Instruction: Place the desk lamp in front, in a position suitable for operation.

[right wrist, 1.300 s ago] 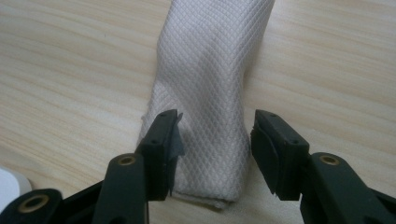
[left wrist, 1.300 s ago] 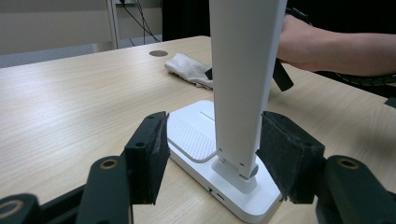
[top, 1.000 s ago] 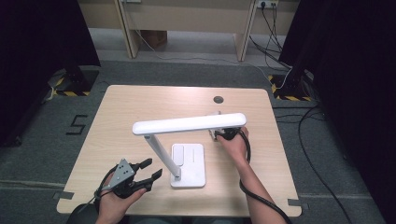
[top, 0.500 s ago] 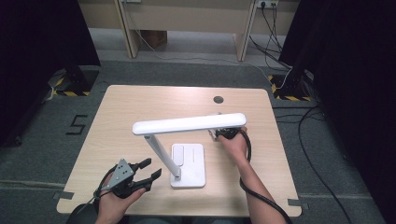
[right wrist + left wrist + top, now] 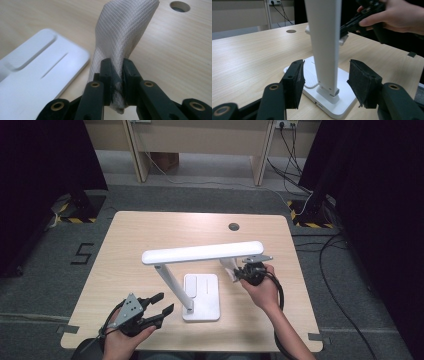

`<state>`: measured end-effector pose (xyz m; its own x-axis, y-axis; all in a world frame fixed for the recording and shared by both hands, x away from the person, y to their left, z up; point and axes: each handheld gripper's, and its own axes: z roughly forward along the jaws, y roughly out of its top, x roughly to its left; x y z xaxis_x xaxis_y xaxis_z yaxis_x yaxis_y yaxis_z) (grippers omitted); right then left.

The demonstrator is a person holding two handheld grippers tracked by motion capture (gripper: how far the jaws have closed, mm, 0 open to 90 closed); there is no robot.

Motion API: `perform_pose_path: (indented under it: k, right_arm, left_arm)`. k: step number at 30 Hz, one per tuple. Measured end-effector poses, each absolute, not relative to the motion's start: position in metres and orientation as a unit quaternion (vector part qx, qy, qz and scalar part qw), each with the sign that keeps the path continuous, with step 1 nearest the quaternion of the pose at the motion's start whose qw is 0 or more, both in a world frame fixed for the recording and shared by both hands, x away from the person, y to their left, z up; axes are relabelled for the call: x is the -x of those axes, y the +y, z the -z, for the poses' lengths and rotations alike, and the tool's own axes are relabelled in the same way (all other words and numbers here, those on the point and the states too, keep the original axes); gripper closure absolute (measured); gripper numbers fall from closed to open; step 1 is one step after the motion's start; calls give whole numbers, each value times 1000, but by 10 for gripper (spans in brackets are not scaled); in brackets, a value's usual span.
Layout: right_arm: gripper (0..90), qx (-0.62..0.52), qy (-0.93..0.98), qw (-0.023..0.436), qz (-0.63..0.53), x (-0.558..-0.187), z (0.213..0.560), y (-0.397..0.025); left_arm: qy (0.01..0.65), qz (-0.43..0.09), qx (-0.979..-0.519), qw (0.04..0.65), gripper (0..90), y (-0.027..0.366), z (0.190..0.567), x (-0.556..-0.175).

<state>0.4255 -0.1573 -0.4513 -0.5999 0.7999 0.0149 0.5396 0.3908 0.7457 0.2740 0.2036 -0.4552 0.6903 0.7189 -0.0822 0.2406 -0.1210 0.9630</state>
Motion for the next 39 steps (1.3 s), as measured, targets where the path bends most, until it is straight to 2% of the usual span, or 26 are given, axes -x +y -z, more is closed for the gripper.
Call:
perform_pose_path:
  k: [10, 15, 19, 25, 33, 39]
  right_arm:
    - [807, -357, 841, 149, -379, -333, 446, -160]
    - [807, -332, 849, 133, -388, -304, 442, -154]
    - [807, -317, 852, 128, -395, -296, 440, -148]
    - [808, -286, 863, 114, -401, -288, 436, -138]
    - [807, -230, 879, 97, -407, -277, 430, -126]
    - [807, -180, 900, 68, -392, -274, 429, -121]
  left_arm:
    - [301, -183, -736, 578, 487, 188, 450, -259]
    - [274, -159, -749, 582, 486, 173, 446, -259]
    - [267, -142, -755, 582, 456, 162, 447, -266]
    - [257, -148, -760, 578, 417, 151, 449, -274]
    - [265, -141, -761, 575, 389, 151, 454, -274]
    - [254, -134, -773, 566, 353, 152, 457, -276]
